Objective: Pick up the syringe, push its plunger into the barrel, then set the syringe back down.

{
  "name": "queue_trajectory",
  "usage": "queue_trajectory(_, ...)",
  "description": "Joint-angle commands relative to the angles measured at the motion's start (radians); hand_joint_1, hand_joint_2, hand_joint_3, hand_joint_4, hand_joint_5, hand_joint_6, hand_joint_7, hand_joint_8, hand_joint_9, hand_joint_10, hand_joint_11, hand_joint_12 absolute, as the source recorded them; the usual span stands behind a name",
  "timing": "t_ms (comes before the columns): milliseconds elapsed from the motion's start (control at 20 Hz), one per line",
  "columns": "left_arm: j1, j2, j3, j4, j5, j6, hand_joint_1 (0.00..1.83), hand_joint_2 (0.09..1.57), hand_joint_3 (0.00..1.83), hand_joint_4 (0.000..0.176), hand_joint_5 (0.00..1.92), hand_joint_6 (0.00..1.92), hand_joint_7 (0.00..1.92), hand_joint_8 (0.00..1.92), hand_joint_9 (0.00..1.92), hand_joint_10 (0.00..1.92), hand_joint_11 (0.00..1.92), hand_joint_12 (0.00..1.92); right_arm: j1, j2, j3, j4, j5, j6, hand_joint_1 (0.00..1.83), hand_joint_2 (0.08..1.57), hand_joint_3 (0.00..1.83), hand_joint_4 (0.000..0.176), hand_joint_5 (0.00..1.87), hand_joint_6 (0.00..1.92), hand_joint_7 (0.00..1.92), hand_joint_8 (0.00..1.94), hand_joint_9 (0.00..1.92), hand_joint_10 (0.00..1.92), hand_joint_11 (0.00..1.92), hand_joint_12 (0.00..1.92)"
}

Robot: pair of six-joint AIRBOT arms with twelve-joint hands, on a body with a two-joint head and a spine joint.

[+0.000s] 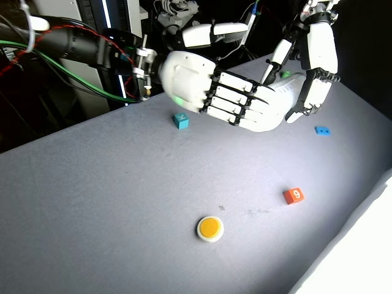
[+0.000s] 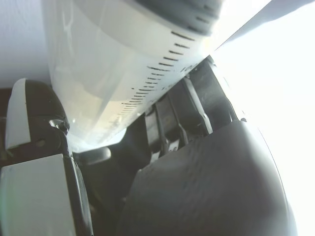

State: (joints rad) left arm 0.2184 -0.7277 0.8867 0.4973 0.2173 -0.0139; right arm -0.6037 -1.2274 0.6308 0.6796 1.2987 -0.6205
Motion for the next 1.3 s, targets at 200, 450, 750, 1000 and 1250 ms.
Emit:
queue_trajectory(200, 0.019, -0.012, 0.003, 0.021, -0.084, -0.008, 1.36, 1.18, 0.0, 0.0, 0.76, 1.14, 0.87, 1.3, 0.8, 1.35, 0.63, 1.27, -0.045, 0.175, -0.005, -0.083, 0.103, 0.018, 0.0, 1.13, 0.0, 0.0, 0.0, 0.0, 0.0, 0.0, 0.0, 0.0, 0.0, 0.0)
queue_trajectory(450, 0.089, -0.027, 0.011, 0.053, -0.084, -0.007, 1.36, 1.19, 0.0, 0.0, 0.74, 1.18, 0.86, 1.28, 0.8, 1.37, 0.63, 1.28, -0.113, 0.345, -0.026, -0.103, 0.018, 0.034, 0.0, 1.14, 0.0, 0.0, 0.0, 0.0, 0.0, 0.0, 0.0, 0.0, 0.0, 0.0)
queue_trajectory(750, 0.201, -0.09, 0.058, 0.09, -0.091, -0.007, 1.35, 1.19, 0.0, 0.0, 0.74, 1.18, 0.81, 1.33, 0.84, 1.36, 0.69, 1.32, -0.188, 0.479, -0.023, -0.222, -0.176, 0.034, 0.0, 1.14, 0.0, 0.0, 0.0, 0.0, 0.0, 0.0, 0.0, 0.0, 0.0, 0.0)
queue_trajectory(1000, 0.273, -0.168, 0.129, 0.1, -0.099, -0.007, 1.36, 1.19, 0.0, 0.0, 0.73, 1.17, 0.83, 1.3, 0.84, 1.36, 0.68, 1.3, -0.23, 0.508, -0.02, -0.265, -0.315, -0.014, 0.0, 1.14, 0.0, 0.0, 0.0, 0.0, 0.0, 0.0, 0.0, 0.0, 0.0, 0.0)
queue_trajectory(1250, 0.304, -0.22, 0.167, 0.101, -0.109, -0.007, 1.35, 1.2, 0.0, 0.0, 0.73, 1.13, 0.81, 1.36, 0.81, 1.41, 0.66, 1.37, -0.239, 0.509, -0.02, -0.292, -0.343, -0.027, 0.0, 1.14, 0.0, 0.0, 0.0, 0.0, 0.0, 0.0, 0.0, 0.0, 0.0, 0.0)
